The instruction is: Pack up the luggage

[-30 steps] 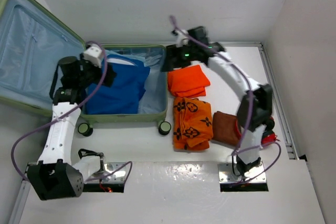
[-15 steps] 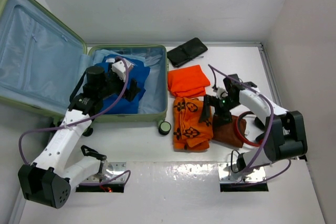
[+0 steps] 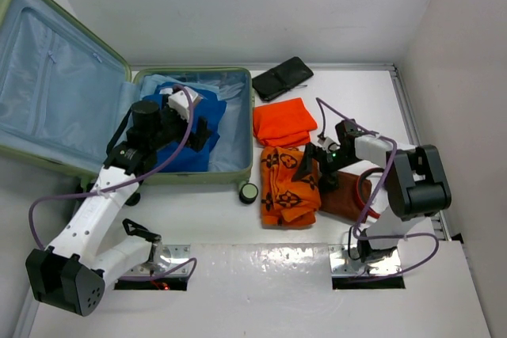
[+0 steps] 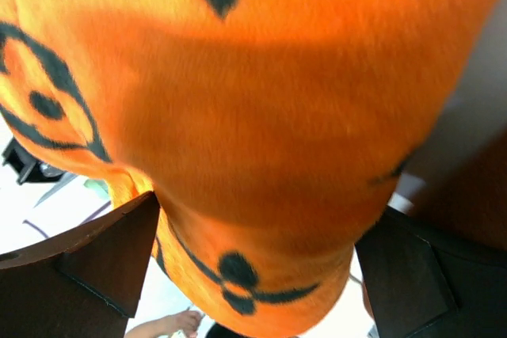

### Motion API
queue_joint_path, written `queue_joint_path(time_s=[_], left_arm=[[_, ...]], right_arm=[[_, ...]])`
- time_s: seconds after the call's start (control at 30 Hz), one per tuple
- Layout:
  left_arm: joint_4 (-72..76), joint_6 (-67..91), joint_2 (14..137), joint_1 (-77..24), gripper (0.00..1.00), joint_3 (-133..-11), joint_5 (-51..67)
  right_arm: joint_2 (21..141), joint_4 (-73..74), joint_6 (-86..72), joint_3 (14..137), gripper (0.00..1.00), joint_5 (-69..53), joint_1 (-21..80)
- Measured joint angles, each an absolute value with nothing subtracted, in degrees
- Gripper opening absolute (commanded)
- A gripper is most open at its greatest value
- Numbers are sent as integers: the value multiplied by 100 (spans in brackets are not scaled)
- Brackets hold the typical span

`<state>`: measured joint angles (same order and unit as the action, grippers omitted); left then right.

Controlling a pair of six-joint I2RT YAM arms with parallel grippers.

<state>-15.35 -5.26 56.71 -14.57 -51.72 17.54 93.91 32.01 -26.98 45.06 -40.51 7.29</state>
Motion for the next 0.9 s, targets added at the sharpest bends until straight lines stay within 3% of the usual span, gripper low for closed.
queue_joint_path(time_s=[0.27, 0.33, 0.37, 0.43, 0.47, 0.57, 0.9], left_arm=[[-1546, -416, 5765, -1680, 88, -5118, 1787], [-1551, -397, 5837, -1726, 88, -5118, 1695], [-1553, -392, 5874, -1732, 88, -5118, 1643], [-1562, -381, 5942, -1743, 88, -5118, 1511], [-1562, -379, 5964, -1750, 88, -5118, 1444], [-1566, -381, 6001, -1789, 88, -5118, 1249], [-1247, -370, 6025, -1804, 88, -5109, 746]], right_arm=[[10112, 2532, -2939, 4515, 100, -4543, 923], [10261, 2403, -3052, 4512, 94, -4694, 967], [10304, 2338, -3122, 4510, 79, -4733, 987], [10390, 2093, -3260, 4456, 58, -4762, 1007], [10447, 2005, -3321, 4434, 20, -4737, 1011], [10516, 1925, -3356, 4445, 1, -4633, 1026], [9220, 3214, -2657, 5883, 0, -4056, 897]])
